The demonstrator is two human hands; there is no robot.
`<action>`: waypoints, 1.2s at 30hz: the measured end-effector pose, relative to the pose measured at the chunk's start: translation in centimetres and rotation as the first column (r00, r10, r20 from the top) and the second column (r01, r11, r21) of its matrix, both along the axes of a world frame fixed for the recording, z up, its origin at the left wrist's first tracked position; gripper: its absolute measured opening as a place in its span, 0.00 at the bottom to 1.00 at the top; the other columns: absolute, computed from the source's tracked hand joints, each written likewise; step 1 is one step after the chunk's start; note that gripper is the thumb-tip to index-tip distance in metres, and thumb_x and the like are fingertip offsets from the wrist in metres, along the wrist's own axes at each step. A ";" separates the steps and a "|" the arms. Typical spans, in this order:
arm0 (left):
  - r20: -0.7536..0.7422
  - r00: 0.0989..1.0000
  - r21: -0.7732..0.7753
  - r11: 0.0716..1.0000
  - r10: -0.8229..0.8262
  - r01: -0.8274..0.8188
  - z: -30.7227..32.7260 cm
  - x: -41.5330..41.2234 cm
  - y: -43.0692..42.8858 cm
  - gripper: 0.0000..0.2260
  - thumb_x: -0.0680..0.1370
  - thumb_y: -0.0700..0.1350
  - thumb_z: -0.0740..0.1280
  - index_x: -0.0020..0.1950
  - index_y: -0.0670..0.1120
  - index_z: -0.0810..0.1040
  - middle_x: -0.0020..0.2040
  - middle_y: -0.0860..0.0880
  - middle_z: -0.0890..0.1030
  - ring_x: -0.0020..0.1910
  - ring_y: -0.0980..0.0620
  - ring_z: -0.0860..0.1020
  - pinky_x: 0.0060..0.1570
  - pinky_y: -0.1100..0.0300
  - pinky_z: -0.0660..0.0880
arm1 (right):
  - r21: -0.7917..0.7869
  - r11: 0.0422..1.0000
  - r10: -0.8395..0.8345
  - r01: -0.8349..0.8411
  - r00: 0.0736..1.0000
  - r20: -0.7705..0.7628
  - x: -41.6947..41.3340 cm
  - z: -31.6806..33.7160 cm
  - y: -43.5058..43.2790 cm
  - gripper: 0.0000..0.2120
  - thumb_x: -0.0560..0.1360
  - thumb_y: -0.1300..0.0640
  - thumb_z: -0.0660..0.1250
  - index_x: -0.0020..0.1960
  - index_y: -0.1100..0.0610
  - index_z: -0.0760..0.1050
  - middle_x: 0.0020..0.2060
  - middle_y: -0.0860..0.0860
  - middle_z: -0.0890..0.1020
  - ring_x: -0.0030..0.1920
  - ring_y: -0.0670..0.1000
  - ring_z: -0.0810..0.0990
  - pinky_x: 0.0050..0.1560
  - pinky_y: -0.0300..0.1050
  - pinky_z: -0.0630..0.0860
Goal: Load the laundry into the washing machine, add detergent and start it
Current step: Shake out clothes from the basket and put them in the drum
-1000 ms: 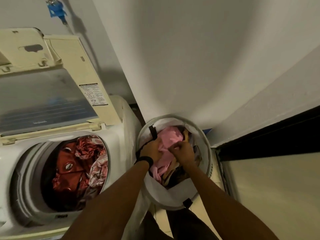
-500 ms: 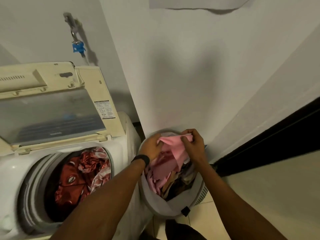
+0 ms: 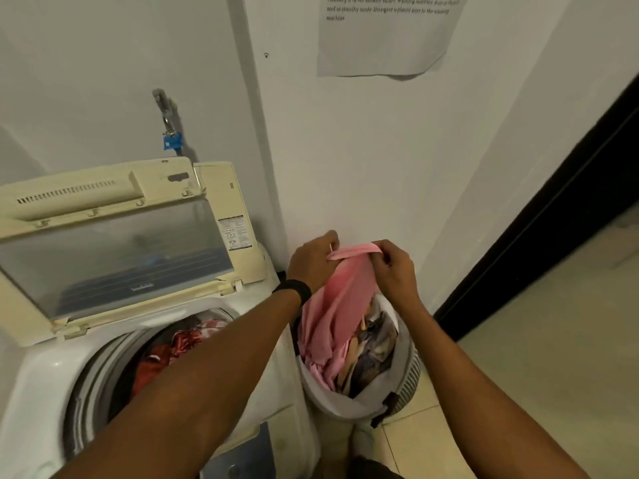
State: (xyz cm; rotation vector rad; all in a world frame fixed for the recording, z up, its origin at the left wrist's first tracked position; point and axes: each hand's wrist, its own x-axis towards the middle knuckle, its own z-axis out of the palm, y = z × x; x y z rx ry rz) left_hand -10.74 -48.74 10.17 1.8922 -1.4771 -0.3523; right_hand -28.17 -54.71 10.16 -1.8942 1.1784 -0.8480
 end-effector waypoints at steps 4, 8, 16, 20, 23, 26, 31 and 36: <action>-0.042 0.994 -0.038 0.994 0.100 -0.102 -1.7 0.5 2.2 0.04 0.80 0.40 0.65 0.46 0.47 0.74 0.39 0.48 0.77 0.38 0.45 0.75 0.37 0.53 0.70 | -0.032 0.991 -0.127 0.133 0.981 0.143 -1.0 3.2 2.0 0.10 0.83 0.59 0.58 0.53 0.56 0.78 0.45 0.47 0.82 0.44 0.44 0.78 0.45 0.35 0.72; -0.174 0.973 -0.020 0.988 0.150 -0.155 -2.8 1.7 4.1 0.09 0.81 0.40 0.63 0.43 0.51 0.75 0.35 0.53 0.77 0.36 0.49 0.76 0.35 0.55 0.69 | -0.061 0.966 -0.238 0.250 0.959 0.156 -3.2 4.8 2.7 0.07 0.80 0.51 0.64 0.46 0.52 0.77 0.40 0.47 0.82 0.42 0.47 0.79 0.44 0.45 0.74; -0.097 0.982 -0.051 0.986 -0.165 0.160 2.9 -0.6 2.3 0.09 0.72 0.53 0.64 0.33 0.53 0.70 0.30 0.53 0.76 0.34 0.49 0.75 0.38 0.53 0.72 | -0.033 0.994 0.106 -0.109 0.992 -0.068 1.3 3.3 4.9 0.27 0.74 0.53 0.71 0.72 0.45 0.70 0.55 0.47 0.80 0.52 0.45 0.79 0.53 0.44 0.76; -0.150 0.985 -0.063 0.995 -0.080 0.071 2.1 0.6 3.0 0.17 0.78 0.62 0.69 0.40 0.52 0.73 0.33 0.53 0.78 0.34 0.52 0.76 0.34 0.59 0.70 | -0.120 0.993 -0.014 0.005 0.997 -0.072 1.7 5.0 3.9 0.11 0.78 0.59 0.61 0.47 0.49 0.82 0.40 0.40 0.83 0.42 0.39 0.80 0.44 0.43 0.73; -0.032 0.994 0.031 0.994 -0.104 0.105 -0.8 1.8 4.2 0.23 0.79 0.71 0.58 0.37 0.53 0.70 0.31 0.54 0.74 0.33 0.52 0.73 0.33 0.56 0.67 | -0.138 0.982 -0.114 0.126 0.989 0.092 0.8 6.7 3.4 0.13 0.80 0.57 0.57 0.43 0.51 0.78 0.39 0.43 0.82 0.42 0.44 0.80 0.45 0.47 0.76; -0.180 0.984 0.023 1.000 0.003 0.001 -3.3 2.1 5.2 0.26 0.80 0.69 0.57 0.36 0.48 0.72 0.31 0.52 0.74 0.32 0.51 0.73 0.36 0.53 0.69 | -0.059 0.982 -0.165 0.178 0.970 0.178 -0.3 7.2 2.4 0.09 0.80 0.53 0.59 0.44 0.50 0.76 0.39 0.46 0.81 0.42 0.50 0.79 0.45 0.51 0.75; -0.197 0.979 -0.045 0.998 -0.061 0.053 0.5 0.9 3.6 0.18 0.84 0.55 0.63 0.38 0.47 0.73 0.32 0.51 0.76 0.34 0.52 0.73 0.38 0.54 0.69 | -0.108 0.986 0.089 -0.131 0.941 -0.326 0.2 5.2 3.0 0.39 0.63 0.45 0.69 0.73 0.38 0.65 0.63 0.47 0.74 0.64 0.53 0.69 0.62 0.52 0.69; -0.191 0.970 -0.072 0.988 -0.149 0.137 3.3 -0.3 2.3 0.18 0.81 0.54 0.69 0.35 0.50 0.70 0.30 0.53 0.72 0.31 0.57 0.70 0.35 0.62 0.66 | -0.129 0.978 0.128 -0.165 0.957 -0.260 2.6 4.5 3.6 0.18 0.76 0.48 0.70 0.65 0.49 0.76 0.52 0.47 0.84 0.55 0.51 0.78 0.54 0.49 0.74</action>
